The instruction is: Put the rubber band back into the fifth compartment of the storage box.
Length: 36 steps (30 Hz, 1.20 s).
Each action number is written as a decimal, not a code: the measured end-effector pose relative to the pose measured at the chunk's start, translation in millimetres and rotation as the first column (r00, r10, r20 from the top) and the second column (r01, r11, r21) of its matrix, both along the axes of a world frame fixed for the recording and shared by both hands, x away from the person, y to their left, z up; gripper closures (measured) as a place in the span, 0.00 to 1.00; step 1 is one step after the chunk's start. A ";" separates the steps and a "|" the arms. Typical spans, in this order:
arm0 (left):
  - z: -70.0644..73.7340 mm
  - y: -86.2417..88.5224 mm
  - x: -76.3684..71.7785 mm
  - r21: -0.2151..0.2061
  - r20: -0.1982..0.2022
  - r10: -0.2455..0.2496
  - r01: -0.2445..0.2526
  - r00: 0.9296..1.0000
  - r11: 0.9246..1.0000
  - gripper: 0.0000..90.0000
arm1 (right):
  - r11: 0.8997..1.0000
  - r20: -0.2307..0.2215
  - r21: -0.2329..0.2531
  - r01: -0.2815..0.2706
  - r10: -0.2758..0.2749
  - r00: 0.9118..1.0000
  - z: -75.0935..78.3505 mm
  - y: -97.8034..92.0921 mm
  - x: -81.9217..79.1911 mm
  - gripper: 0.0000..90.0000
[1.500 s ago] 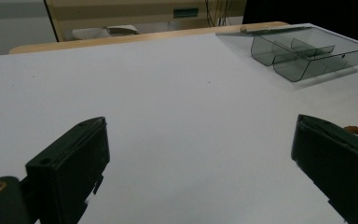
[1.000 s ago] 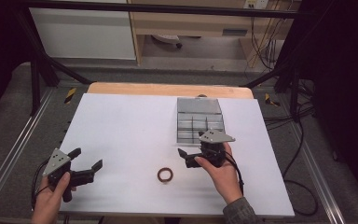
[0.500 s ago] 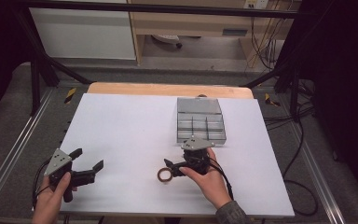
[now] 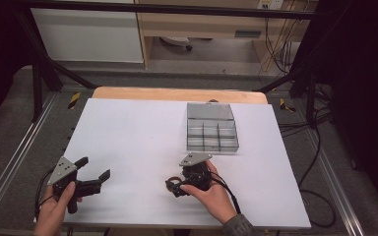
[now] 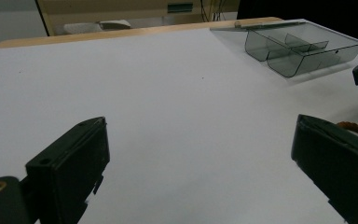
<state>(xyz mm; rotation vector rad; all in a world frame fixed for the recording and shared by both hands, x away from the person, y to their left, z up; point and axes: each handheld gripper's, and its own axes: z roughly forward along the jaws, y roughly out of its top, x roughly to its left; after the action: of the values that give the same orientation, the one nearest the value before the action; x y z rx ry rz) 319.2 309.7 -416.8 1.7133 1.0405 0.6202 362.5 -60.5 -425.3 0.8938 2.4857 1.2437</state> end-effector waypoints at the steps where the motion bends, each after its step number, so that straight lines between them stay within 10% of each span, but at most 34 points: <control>1: 0.0 0.1 0.1 0.001 0.000 -0.001 0.001 1.000 1.000 0.05 | 1.000 -0.021 0.001 0.002 -0.002 1.000 -3.8 1.0 -0.8 0.06; 36: 0.2 -2.7 -0.8 0.018 -0.002 -0.019 0.019 1.000 1.000 0.05 | 0.996 -0.093 -0.083 -0.011 0.003 0.996 -31.4 7.3 -4.7 0.08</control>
<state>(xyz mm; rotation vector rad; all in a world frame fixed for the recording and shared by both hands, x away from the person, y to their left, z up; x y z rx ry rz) 318.4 306.9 -416.6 1.7382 1.0216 0.6171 357.8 -53.2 -456.8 0.9423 2.5937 1.1154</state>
